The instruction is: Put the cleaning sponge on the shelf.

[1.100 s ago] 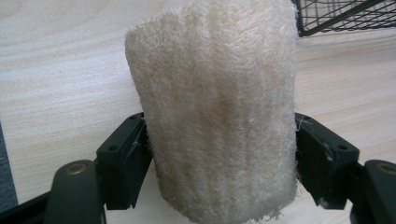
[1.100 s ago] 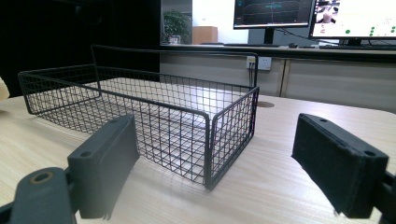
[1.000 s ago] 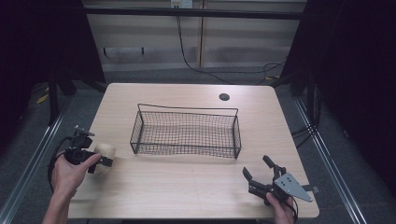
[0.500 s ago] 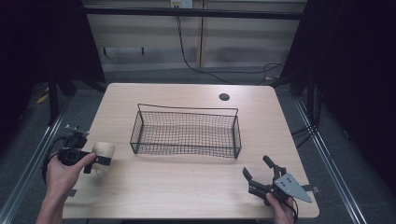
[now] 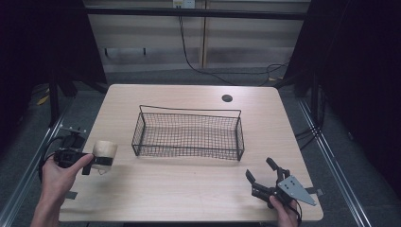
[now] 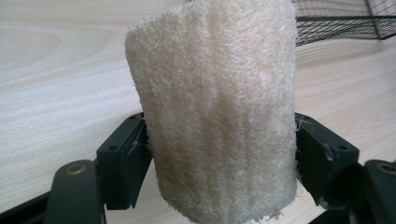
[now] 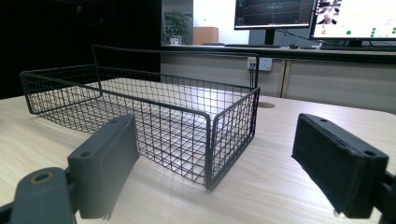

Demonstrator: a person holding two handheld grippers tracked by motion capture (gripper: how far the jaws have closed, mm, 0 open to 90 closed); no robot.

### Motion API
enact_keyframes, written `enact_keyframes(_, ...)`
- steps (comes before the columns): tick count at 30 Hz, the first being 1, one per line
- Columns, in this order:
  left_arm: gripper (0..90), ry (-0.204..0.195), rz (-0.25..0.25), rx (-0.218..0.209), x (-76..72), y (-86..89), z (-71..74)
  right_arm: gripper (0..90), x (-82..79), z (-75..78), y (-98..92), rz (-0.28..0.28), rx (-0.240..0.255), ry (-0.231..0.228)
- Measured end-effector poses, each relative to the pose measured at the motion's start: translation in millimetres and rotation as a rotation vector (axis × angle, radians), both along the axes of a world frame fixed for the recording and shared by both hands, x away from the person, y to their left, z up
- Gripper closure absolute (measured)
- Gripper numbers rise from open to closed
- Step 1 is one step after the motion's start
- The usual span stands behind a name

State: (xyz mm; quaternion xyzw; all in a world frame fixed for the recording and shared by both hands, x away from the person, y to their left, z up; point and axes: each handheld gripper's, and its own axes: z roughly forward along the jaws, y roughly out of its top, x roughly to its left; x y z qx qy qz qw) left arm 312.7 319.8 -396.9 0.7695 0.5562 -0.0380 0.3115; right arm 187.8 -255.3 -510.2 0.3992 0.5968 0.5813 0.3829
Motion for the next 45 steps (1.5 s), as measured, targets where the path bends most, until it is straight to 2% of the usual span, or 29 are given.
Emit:
enact_keyframes(6,26.3,-0.045,0.002,-0.058,-5.0,-1.8,12.5,13.6,0.0,0.0,-0.1,0.0,0.001,0.0)
enact_keyframes(7,26.3,-0.053,-0.013,-0.058,-5.3,-1.2,14.5,13.6,0.0,0.0,-0.1,0.0,0.001,0.0)
enact_keyframes(9,26.3,-0.065,-0.009,-0.088,-7.0,-2.9,17.9,13.6,0.0,0.0,-0.1,0.0,0.0,0.0)
enact_keyframes(15,26.3,-0.087,-0.035,-0.092,-8.9,-5.8,26.5,13.6,0.2,0.0,-0.1,0.001,-0.002,-0.001)
enact_keyframes(16,26.3,-0.095,-0.025,-0.101,-9.4,-7.9,27.6,13.6,0.3,0.0,-0.1,0.001,-0.003,-0.002)
enact_keyframes(18,26.3,-0.099,-0.049,-0.099,-9.3,-8.6,30.4,13.6,0.3,0.0,-0.1,0.001,-0.003,-0.002)
enact_keyframes(27,26.3,-0.131,-0.065,-0.119,-9.0,-18.8,40.6,13.6,0.5,0.1,0.0,0.003,-0.002,0.002)
enact_keyframes(28,26.3,-0.129,-0.077,-0.116,-8.2,-19.8,41.4,13.6,0.5,0.1,-0.1,0.003,-0.002,0.002)
enact_keyframes(31,26.3,-0.127,-0.07,-0.125,-5.4,-25.3,43.0,13.6,0.5,0.1,0.0,0.004,-0.001,0.002)
enact_keyframes(33,26.3,-0.124,-0.087,-0.112,-3.0,-28.4,44.6,13.6,0.6,0.1,-0.1,0.004,-0.002,0.002)
enact_keyframes(35,26.3,-0.12,-0.078,-0.129,-0.7,-32.9,44.4,13.6,0.4,0.1,0.2,0.004,0.0,0.006)
enact_keyframes(37,26.3,-0.116,-0.094,-0.113,2.4,-36.0,44.2,13.6,0.5,0.1,0.2,0.004,0.0,0.006)
enact_keyframes(40,26.3,-0.11,-0.093,-0.115,5.4,-43.0,44.5,13.6,0.6,0.1,0.1,0.004,0.0,0.005)
enact_keyframes(45,26.3,-0.114,-0.118,-0.097,11.0,-52.4,50.6,13.6,0.6,0.1,0.2,0.005,0.0,0.006)
